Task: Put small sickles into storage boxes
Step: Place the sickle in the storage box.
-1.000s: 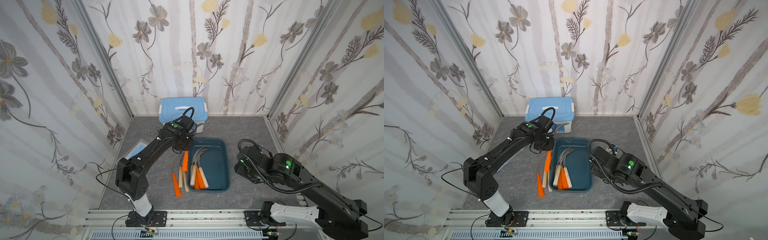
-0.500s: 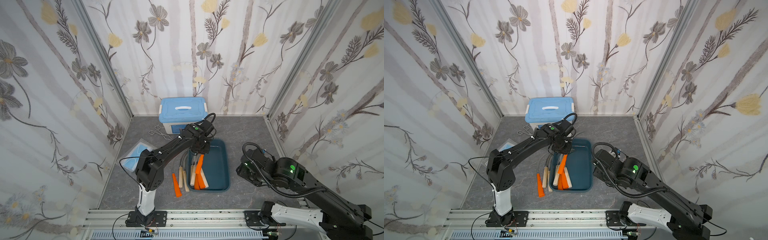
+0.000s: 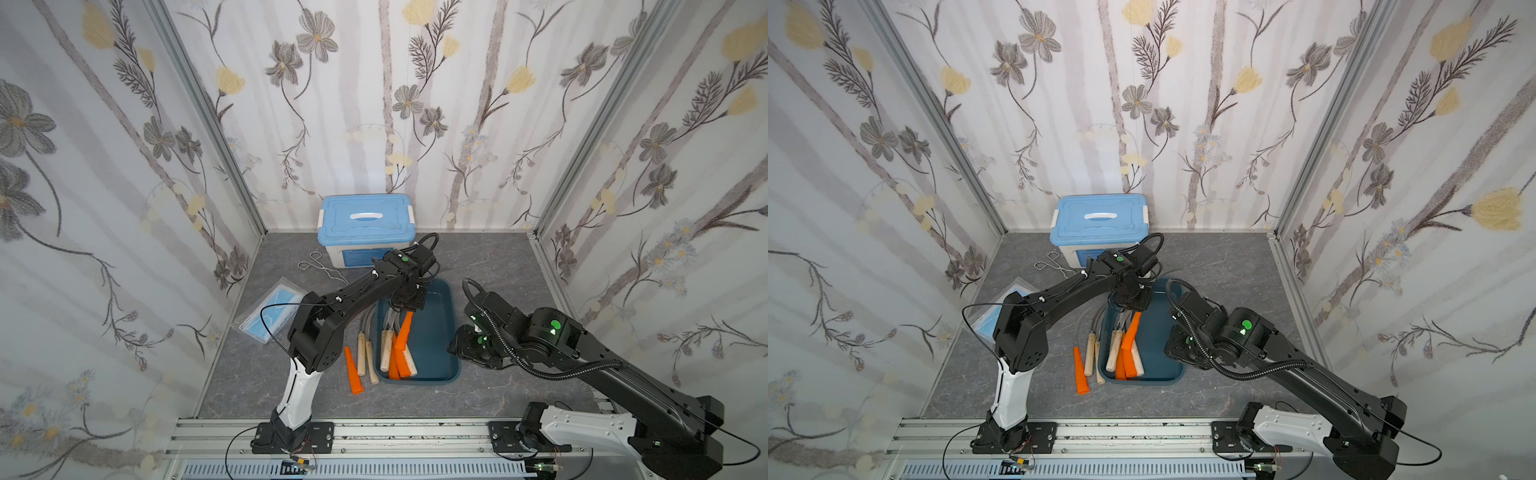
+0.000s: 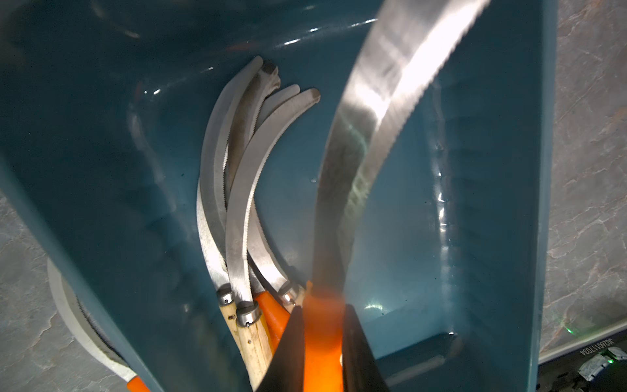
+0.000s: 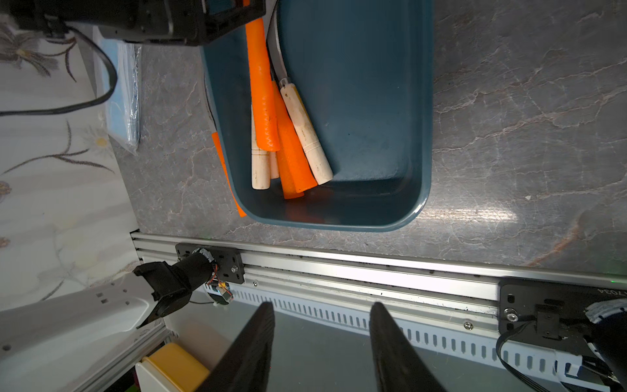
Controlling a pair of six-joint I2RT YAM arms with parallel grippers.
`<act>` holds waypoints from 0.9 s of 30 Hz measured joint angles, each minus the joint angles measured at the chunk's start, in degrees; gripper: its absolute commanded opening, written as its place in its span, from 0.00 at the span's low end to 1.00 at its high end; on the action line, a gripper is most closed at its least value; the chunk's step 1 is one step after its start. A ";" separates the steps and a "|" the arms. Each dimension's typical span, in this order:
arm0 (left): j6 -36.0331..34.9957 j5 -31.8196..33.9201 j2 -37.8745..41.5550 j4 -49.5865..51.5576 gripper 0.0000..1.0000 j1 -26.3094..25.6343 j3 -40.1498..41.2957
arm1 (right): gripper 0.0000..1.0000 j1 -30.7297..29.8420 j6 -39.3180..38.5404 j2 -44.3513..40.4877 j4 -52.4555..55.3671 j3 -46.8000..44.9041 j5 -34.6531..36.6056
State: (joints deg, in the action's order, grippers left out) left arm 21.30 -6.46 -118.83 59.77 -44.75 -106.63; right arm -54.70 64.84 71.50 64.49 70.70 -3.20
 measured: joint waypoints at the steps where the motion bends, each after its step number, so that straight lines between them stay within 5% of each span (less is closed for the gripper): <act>1: 0.11 -0.02 -0.22 -0.02 0.00 0.00 -0.11 | 0.49 0.31 -0.24 -0.13 -0.22 0.00 -0.46; 27: 1.64 -0.68 -1.09 0.63 0.00 -0.79 4.02 | 0.48 3.54 -1.86 -4.90 -0.79 -4.42 -2.75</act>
State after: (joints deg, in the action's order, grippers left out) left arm 22.94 -7.14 -119.92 60.40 -45.54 -102.61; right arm -51.16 62.98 66.61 63.70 66.28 -5.96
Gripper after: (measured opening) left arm 0.167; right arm 0.483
